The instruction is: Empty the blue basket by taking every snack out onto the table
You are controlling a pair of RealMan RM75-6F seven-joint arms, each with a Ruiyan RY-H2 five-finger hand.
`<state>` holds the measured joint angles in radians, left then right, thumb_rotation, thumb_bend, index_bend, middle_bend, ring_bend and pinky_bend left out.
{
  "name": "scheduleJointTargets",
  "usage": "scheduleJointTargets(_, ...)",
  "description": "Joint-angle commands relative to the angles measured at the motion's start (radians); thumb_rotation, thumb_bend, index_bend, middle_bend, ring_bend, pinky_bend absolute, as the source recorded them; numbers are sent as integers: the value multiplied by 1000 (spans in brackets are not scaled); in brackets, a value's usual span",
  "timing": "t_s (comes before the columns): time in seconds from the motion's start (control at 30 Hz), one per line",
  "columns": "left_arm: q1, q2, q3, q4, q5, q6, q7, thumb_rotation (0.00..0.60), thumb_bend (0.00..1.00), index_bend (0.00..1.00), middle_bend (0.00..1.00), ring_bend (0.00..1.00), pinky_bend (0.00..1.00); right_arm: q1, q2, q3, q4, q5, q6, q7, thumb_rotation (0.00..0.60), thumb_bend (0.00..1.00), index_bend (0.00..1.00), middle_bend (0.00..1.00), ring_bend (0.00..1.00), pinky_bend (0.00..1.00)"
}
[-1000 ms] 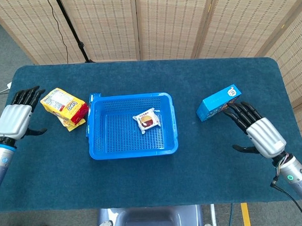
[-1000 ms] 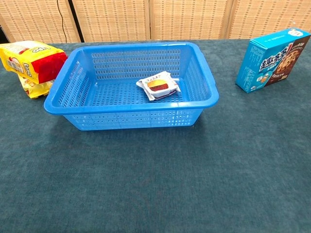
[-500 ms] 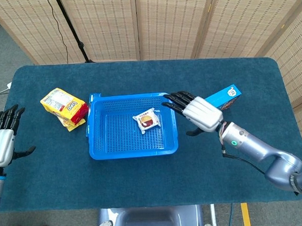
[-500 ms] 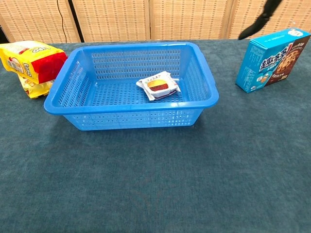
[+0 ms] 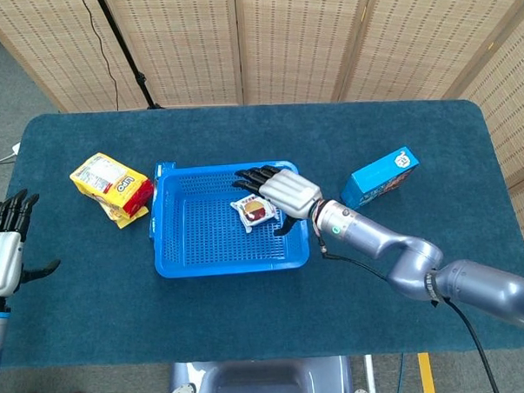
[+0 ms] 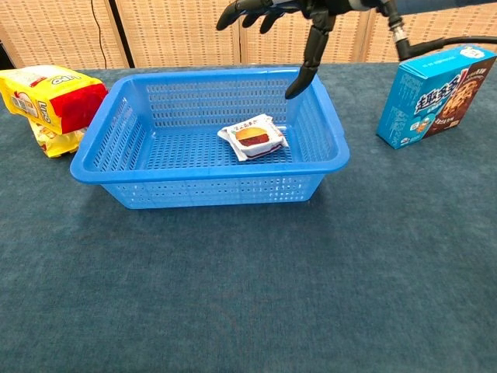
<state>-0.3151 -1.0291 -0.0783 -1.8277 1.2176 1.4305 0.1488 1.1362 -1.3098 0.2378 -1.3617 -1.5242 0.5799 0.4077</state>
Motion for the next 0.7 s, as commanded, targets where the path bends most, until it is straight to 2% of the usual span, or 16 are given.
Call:
scheduleJointTargets(0.03, 4, -6, -8, 8, 1, -2, 2, 600, 79, 0, 0, 0, 0, 44, -77, 15, 67, 64, -51, -26, 600, 0, 79, 11, 0, 99)
scheduleJointTargets(0.23, 14, -10, -19, 9, 11, -2, 1, 600, 79, 0, 0, 0, 0, 83, -172, 20, 141, 119, -70, -69, 600, 0, 107, 38, 0, 100)
scheduleJointTargets(0.47, 25, -8, -34, 21, 1, -12, -10, 600, 80, 0, 0, 0, 0, 100, -275, -26, 264, 130, -93, -115, 600, 0, 120, 46, 0, 100)
scheduleJointTargets(0.7, 31, -4, -47, 27, -3, -28, -27, 600, 79, 0, 0, 0, 0, 117, -365, -50, 417, 146, -136, -118, 600, 0, 123, 51, 1, 106)
